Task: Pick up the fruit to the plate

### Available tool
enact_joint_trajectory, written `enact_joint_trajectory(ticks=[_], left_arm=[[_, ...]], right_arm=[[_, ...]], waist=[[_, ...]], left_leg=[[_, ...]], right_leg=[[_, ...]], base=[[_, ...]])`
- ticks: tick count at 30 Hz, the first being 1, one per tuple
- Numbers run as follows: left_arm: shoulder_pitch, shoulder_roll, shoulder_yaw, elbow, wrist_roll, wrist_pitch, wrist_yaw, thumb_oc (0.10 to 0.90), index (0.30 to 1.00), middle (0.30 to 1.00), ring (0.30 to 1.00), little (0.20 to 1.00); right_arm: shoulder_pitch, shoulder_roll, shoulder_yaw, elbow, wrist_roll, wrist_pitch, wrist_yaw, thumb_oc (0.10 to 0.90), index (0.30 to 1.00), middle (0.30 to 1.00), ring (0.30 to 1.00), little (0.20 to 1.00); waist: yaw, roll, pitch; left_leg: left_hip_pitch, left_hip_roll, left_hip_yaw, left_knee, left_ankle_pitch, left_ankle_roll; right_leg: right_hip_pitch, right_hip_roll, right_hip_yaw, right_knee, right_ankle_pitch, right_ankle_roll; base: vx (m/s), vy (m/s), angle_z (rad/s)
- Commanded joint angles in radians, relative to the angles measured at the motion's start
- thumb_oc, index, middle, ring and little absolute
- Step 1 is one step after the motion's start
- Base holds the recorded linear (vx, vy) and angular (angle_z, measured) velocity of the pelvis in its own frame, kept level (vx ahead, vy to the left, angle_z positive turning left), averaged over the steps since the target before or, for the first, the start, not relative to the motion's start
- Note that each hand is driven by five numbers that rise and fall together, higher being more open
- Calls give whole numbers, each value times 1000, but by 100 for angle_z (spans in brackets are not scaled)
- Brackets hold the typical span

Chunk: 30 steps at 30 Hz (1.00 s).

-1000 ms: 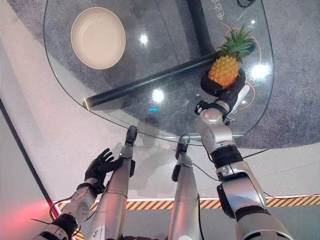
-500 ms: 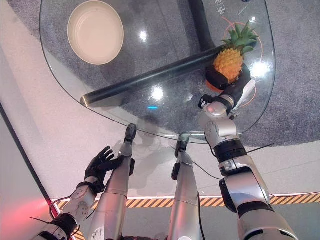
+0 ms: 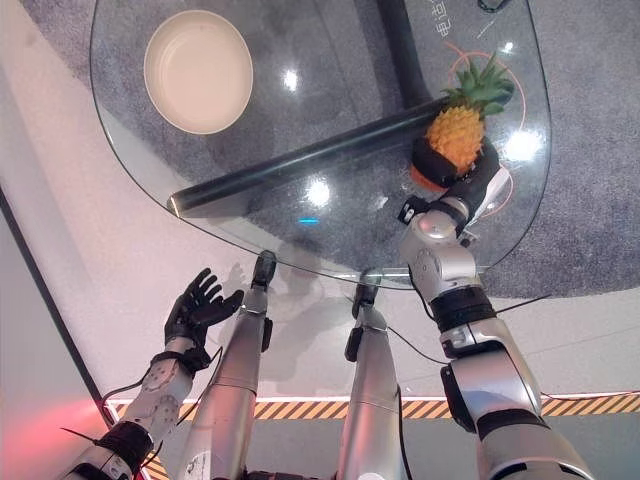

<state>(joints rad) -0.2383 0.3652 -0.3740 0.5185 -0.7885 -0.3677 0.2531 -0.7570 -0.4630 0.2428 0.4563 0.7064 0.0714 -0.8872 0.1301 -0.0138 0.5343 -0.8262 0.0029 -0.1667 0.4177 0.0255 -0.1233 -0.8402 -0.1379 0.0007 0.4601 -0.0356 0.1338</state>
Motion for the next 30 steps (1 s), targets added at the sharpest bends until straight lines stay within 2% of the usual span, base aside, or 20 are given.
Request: enact_joint_trajectory(ticks=[1,8,12,14,16,18,20,23,27,30], left_arm=[[55,10,52,-120,58,-102,39,800,900,900,900,900],[70,27,128,-302,78,-129,39,800,900,900,900,900],[80,31,152,-371,56,-122,-20,800,900,900,900,900],[81,29,156,-396,43,-110,-39,800,900,900,900,900],[80,24,159,-420,4,-92,-102,800,900,900,900,900],[78,26,155,-454,-85,-48,-184,800,900,900,900,900],[78,23,148,-482,-175,-30,-273,800,900,900,900,900],[72,31,121,-529,-308,43,-413,800,900,900,900,900],[43,60,91,-573,-422,136,-505,800,900,900,900,900],[13,68,70,-580,-473,175,-540,800,900,900,900,900]], right_arm=[[69,-21,-22,-171,-87,-66,6,100,300,300,300,200],[218,21,-62,-419,-231,-120,116,100,300,300,300,200],[263,35,-63,-522,-324,-149,245,100,300,300,300,200],[267,34,-61,-547,-345,-139,279,100,300,300,300,200],[267,25,-50,-572,-379,-147,364,100,300,300,300,200],[260,9,-35,-603,-405,-130,449,100,300,300,300,200],[258,-15,-23,-626,-421,-139,523,100,300,300,300,200],[251,-46,9,-658,-453,-151,647,100,300,300,300,200],[223,-83,51,-691,-457,-165,752,100,300,300,300,200],[194,-101,89,-698,-460,-174,817,100,300,300,300,200]], waist=[[-24,36,-14],[-49,28,-14],[-54,25,-14],[-55,25,-14],[-55,24,-14],[-54,23,-14],[-55,21,-14],[-56,18,-14],[-58,13,-14],[-60,8,-14]], left_leg=[[53,-141,88,16,-94,142],[114,-134,101,12,-102,147],[148,-136,103,6,-104,146],[158,-136,104,6,-106,145],[172,-136,106,7,-108,144],[180,-135,109,10,-109,142],[184,-135,111,11,-109,141],[188,-131,114,13,-109,141],[194,-130,116,12,-112,145],[194,-128,120,15,-114,146]], right_leg=[[42,122,-50,-74,69,-37],[105,121,-30,-81,56,-31],[146,115,-27,-94,50,-29],[158,113,-26,-96,48,-28],[174,109,-30,-99,45,-28],[188,106,-34,-101,42,-28],[196,104,-38,-104,41,-28],[204,102,-44,-104,41,-25],[211,103,-47,-107,41,-22],[210,106,-44,-105,42,-21]], base=[[5,-44,-6],[3,-44,-3],[1,-46,-5],[9,-32,-5],[-1,-34,-4],[-1,-34,0],[0,-39,1],[-1,-40,2],[1,-34,1],[1,-11,0]])
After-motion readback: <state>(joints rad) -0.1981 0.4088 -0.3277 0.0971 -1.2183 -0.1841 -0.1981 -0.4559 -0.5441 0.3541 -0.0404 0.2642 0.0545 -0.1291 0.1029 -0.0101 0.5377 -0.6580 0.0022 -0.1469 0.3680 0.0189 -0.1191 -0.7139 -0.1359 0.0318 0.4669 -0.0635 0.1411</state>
